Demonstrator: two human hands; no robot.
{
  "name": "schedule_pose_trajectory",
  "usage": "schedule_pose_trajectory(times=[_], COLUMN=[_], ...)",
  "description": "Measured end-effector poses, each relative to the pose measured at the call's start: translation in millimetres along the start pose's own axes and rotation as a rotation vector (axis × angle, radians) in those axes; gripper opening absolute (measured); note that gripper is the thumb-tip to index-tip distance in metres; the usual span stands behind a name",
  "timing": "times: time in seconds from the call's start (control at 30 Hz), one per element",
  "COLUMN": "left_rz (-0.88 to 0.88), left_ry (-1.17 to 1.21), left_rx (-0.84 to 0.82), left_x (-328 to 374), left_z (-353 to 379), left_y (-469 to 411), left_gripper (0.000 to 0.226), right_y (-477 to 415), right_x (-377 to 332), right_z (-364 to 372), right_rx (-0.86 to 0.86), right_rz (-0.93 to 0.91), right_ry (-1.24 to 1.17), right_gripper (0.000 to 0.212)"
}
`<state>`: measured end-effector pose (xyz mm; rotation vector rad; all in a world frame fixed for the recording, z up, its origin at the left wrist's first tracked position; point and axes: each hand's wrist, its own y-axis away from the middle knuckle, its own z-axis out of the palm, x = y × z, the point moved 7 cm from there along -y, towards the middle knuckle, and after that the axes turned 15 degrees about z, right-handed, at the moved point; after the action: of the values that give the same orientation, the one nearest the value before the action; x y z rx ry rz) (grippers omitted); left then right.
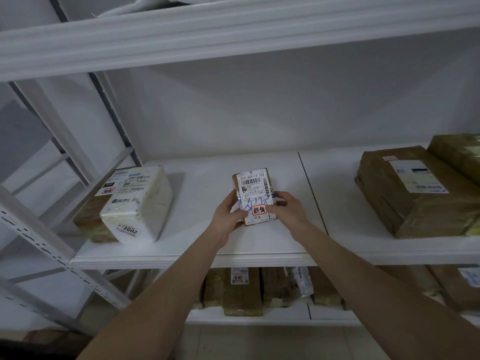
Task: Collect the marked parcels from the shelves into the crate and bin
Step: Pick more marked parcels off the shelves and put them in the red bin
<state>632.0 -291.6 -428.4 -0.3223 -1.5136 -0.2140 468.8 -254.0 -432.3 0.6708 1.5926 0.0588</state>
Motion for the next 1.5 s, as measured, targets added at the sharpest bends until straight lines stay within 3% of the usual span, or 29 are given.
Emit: schedule_pose_trajectory(times=[0.1,0.5,0.73,0.9,1.2,1.5], left_rz=[0.032,0.047,0.057,0.034,-0.084,-0.237], left_ry=[-0.057,-0.091,-0.113,-0.091,-0.111,-0.047], left_rx=[-0.01,-0.012,0.102,0.254,0.505,0.807], left_x=[3.9,-6.2,-14.8,-13.5,-37.7,-61.0], left_z=[-4.3,-55.3,-97.2,-123.8,-151.9,-222.6], left_y=[4.9,17.8,62.5,134.3,300.2,461.4], left_gripper=[0.076,0.076,0.077,0.078,0.082,0.076], right_y=[-0.8,8.9,38.5,87.4,181.3,287.2], right_x=[1.4,7.3,22.3,41.0,128.7,206.9], right_z=[6.5,61.2,111.1,144.8,199.9,309.5], right_rx=[-0.001,0.024,-0.033,-0.174,-0.463,-0.75], right_rz=[-0.01,-0.045,-0.091,-0.18,-0.12,-0.104], right_ry=[0.029,0.036,0.129,0.194,0.313,0.539], right_gripper=[0.064,0.061,0.058,0.062,0.075,0.075])
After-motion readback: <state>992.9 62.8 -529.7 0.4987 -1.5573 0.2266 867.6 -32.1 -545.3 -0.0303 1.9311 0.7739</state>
